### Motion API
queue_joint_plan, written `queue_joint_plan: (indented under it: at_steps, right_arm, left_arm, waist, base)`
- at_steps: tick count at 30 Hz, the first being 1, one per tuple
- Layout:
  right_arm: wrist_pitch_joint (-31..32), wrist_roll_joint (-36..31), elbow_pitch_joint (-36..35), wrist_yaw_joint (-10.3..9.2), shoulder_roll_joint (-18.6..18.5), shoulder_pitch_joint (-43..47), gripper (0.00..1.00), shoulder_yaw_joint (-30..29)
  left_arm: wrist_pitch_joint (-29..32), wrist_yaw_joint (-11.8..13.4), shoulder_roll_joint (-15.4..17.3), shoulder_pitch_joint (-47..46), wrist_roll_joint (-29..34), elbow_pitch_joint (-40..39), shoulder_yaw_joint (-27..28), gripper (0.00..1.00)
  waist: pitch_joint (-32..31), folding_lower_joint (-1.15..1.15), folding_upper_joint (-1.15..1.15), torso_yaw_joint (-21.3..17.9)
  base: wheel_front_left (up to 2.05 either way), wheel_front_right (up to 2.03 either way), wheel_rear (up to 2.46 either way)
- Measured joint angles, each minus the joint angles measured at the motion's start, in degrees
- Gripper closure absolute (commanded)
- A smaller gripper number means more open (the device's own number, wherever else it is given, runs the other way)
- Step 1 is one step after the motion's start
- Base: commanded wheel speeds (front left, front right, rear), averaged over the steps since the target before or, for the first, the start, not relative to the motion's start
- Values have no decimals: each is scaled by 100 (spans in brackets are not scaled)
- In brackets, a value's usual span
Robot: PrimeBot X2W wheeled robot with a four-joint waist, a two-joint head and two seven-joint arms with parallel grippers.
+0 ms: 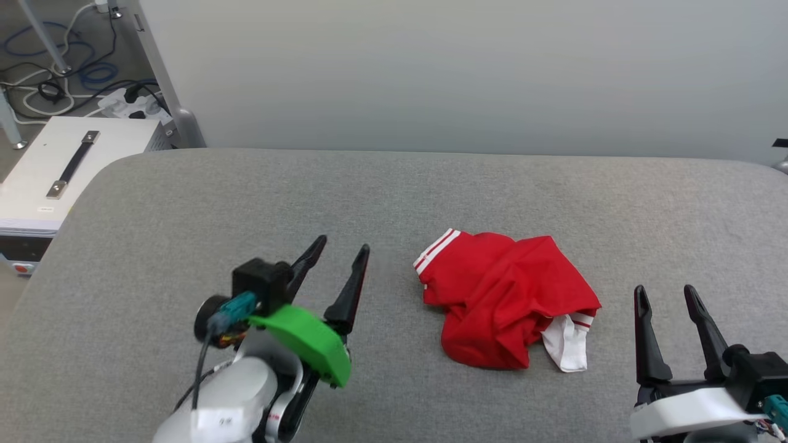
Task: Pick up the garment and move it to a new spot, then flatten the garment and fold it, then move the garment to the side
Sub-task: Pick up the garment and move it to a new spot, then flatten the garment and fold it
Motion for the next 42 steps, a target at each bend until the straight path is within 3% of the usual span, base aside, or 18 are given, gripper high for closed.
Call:
queue_joint_plan:
  at_steps: [4, 9, 24, 27, 37, 42]
  right_arm:
    - [0, 1, 16, 0, 0, 98, 0, 23]
    - [0, 1, 45, 0, 0, 115, 0, 53]
    - [159, -36, 91, 0, -8, 116, 0, 227]
    - [552, -26, 94, 0, -132, 114, 0, 528]
    - [2796, 346, 312, 0, -935, -270, 0, 1731]
    - [3244, 524, 633, 0, -1091, -650, 0, 1897]
  left_arm:
    - [-1, 26, -99, 750, 509, -647, 781, 0]
    - [-1, -189, -459, 1517, 1091, -903, 1410, 0]
    - [-1, -1049, -1196, 1891, 2028, -613, 2270, 0]
    - [-1, -1140, -1269, 1891, 2130, -559, 2324, 0]
    - [-1, -1340, -1489, 1869, 2358, -409, 2471, 0]
    - [-1, -1403, -1608, 1819, 2404, -337, 2555, 0]
  waist:
    - [-13, 0, 0, 34]
    - [-2, 0, 0, 38]
    - [0, 0, 0, 82]
    - [33, 0, 0, 140]
    - [328, 0, 0, 465]
    - [500, 0, 0, 694]
  base:
    - [0, 0, 0]
    - [0, 0, 0]
    - [0, 0, 0]
    - [0, 0, 0]
    - [0, 0, 0]
    - [0, 0, 0]
